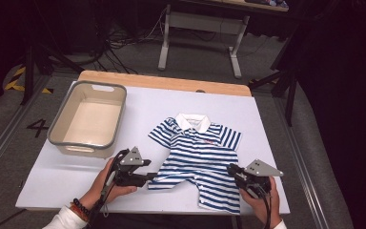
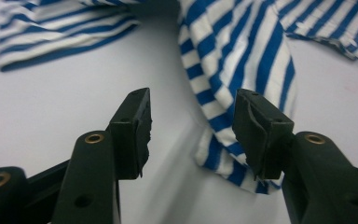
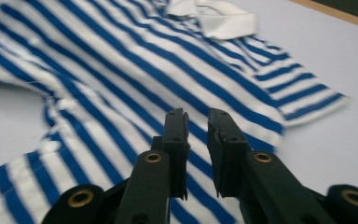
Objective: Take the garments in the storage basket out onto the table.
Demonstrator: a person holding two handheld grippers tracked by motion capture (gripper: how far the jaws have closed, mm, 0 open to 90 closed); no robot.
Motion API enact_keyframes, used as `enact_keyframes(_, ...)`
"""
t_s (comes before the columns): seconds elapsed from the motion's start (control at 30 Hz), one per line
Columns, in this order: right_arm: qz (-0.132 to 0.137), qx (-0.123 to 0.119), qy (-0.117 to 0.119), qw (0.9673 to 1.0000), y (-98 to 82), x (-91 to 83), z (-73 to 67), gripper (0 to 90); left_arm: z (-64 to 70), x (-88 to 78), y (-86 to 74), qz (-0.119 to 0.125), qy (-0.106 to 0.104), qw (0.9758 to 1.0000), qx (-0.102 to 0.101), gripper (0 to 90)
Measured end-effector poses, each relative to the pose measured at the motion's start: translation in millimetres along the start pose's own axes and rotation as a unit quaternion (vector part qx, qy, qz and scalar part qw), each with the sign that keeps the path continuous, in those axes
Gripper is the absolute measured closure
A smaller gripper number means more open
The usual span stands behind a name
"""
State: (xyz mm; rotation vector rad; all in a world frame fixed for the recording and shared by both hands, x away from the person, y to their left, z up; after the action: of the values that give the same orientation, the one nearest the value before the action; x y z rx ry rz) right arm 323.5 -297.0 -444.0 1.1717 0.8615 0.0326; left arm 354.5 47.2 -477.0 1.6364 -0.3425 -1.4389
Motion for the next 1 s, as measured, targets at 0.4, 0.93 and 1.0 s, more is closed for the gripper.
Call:
enact_keyframes(0.4,-0.046,-0.085,0.108,0.9895,12.3,50.5,-75.8,59.1,2.5,21.8,0.4,-0.029,-0.029,0.9992,0.001,70.3)
enact_keyframes(0.93,-0.062,-0.120,0.108,0.9850,43.3,95.6,-78.5,82.3,-10.5,-9.6,16.6,0.044,0.037,0.9981,0.021,81.4)
enact_keyframes(1.0,-0.065,-0.112,0.098,0.9867,44.2,99.0,-74.6,83.0,-7.3,-14.4,16.6,0.047,0.041,0.9975,0.033,78.0)
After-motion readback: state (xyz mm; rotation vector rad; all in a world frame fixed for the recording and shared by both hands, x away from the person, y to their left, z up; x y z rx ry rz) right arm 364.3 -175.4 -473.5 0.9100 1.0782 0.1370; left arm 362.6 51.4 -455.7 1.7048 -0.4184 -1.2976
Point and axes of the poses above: each handheld gripper's, and its own axes: x roughly forward along the jaws, y roughly out of its top, z roughly to its right, the point moved 4 cm from there along x, roughly forward along the jaws
